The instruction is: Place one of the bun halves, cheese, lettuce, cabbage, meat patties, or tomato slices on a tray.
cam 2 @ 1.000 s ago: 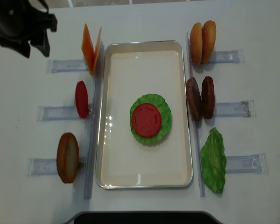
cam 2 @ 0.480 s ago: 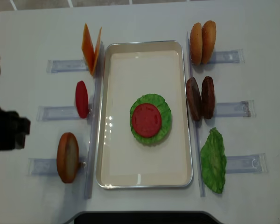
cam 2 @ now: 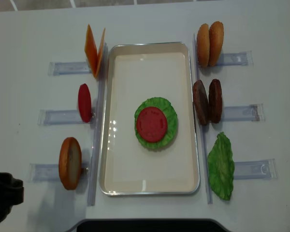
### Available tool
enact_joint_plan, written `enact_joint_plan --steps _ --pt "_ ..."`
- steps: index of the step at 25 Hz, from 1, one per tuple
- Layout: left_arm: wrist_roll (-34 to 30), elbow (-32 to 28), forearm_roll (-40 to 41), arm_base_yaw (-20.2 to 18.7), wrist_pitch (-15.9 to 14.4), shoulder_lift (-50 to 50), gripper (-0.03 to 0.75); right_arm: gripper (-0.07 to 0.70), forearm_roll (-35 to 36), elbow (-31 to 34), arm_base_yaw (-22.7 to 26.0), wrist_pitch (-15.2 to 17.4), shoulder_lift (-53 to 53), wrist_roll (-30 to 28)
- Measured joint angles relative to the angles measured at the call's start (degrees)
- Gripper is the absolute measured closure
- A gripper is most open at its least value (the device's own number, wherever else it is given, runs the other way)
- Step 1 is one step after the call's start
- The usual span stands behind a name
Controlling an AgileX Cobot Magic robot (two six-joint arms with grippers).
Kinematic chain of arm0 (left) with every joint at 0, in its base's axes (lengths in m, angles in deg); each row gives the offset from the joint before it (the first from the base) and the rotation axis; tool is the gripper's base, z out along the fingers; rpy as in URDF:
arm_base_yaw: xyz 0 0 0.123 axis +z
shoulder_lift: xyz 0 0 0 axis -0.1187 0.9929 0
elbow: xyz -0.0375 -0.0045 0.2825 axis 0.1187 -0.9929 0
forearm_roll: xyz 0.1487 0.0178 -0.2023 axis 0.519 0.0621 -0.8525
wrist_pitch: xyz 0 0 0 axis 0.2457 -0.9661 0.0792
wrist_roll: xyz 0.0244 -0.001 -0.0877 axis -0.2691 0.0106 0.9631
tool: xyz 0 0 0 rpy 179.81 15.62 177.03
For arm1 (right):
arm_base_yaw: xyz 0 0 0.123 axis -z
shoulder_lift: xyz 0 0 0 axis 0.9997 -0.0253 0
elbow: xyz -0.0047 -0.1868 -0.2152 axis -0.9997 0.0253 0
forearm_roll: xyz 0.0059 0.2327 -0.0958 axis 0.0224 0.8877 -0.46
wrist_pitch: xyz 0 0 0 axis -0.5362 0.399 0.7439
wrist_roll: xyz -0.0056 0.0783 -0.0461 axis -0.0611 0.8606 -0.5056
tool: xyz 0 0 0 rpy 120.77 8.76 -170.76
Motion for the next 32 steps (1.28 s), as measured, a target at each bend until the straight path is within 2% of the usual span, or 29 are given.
enact_joint_plan --steps 5,14,18,21,27,32 --pt "-7.31 -0.11 -5.04 0.00 0.18 -11.40 0.319 0.093 0.00 0.00 0.00 0.00 0.00 0.00" --pt "-9.09 -0.11 -5.54 0.00 -0.25 -31.61 0.408 0.093 0.00 0.00 0.00 0.00 0.00 0.00" --pt "-10.92 -0.11 -6.45 0.00 -0.27 -32.99 0.407 0.093 0.00 0.00 0.00 0.00 0.00 0.00" --pt "-11.93 -0.11 -7.53 0.00 -0.27 -32.99 0.377 0.093 0.00 0.00 0.00 0.00 0.00 0.00" --pt "-12.28 -0.11 -7.65 0.00 -0.27 -32.99 0.225 0.093 0.00 0.00 0.00 0.00 0.00 0.00" --pt "-12.28 -0.11 -7.65 0.00 -0.27 -32.99 0.199 0.093 0.00 0.00 0.00 0.00 0.00 0.00"
